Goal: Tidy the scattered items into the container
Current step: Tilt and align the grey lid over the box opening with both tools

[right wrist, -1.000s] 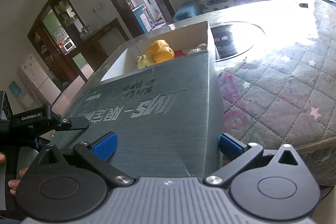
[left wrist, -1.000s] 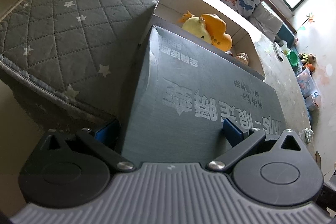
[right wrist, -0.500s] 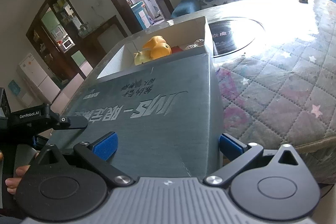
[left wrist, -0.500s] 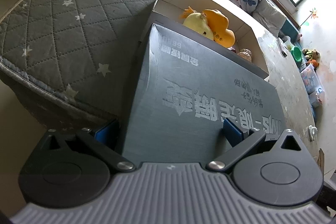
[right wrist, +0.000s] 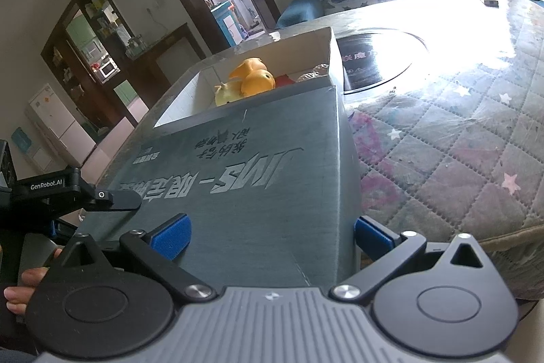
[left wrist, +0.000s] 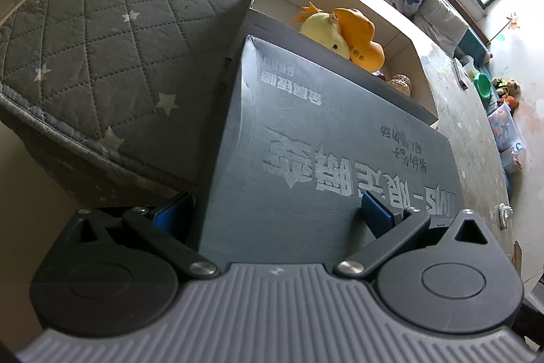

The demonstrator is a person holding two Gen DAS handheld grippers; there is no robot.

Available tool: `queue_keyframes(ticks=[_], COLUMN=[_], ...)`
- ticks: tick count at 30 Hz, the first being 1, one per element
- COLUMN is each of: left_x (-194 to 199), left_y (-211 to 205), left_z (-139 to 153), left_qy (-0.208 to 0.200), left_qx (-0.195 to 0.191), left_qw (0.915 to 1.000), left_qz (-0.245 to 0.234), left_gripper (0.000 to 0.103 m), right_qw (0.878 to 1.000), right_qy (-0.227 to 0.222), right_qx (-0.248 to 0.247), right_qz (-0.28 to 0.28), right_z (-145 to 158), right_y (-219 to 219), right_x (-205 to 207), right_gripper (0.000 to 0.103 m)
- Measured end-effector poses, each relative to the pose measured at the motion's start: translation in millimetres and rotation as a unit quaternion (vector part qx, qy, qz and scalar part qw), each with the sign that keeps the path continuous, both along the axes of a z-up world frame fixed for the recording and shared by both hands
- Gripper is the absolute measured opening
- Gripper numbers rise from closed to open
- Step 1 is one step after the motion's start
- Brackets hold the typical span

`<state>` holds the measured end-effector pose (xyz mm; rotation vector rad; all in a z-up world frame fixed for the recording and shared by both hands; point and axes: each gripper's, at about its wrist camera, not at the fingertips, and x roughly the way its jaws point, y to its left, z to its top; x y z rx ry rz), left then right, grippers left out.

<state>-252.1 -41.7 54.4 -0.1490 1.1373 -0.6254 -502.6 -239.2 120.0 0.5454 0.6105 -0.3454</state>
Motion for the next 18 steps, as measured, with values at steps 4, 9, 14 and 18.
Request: queue_keyframes(ticks=[4, 9, 14, 18], left_x=[0.8, 1.8, 2.3, 2.0], left_y=[-0.1, 0.9, 0.5, 0.1], left_z=[-0.6, -0.9, -0.9, -0.3], left_qy=[0.003, 0.003, 0.004, 0.003], left_qx=[0.000, 0.000, 0.000, 0.001], left_qw=[1.0000, 1.0000, 1.0000, 1.0000], left_qz=[-0.001, -0.001, -0.001, -0.001], left_gripper=[0.103, 0.103, 0.103, 0.103], right_qw=[1.000, 1.000, 1.000, 1.000], right_qy=[0.002, 0.004, 0.004, 0.002], right_qx=[-0.001, -0.001, -0.002, -0.002], right_qz=[0.000, 0.001, 0.001, 0.001], right_z=[0.5, 0.7, 1.2, 2.0], right_y=[0.4, -0.1, -0.5, 1.0], right_x=[0.6, 1.3, 1.1, -0.4], right_gripper=[0.103, 0.103, 0.103, 0.103])
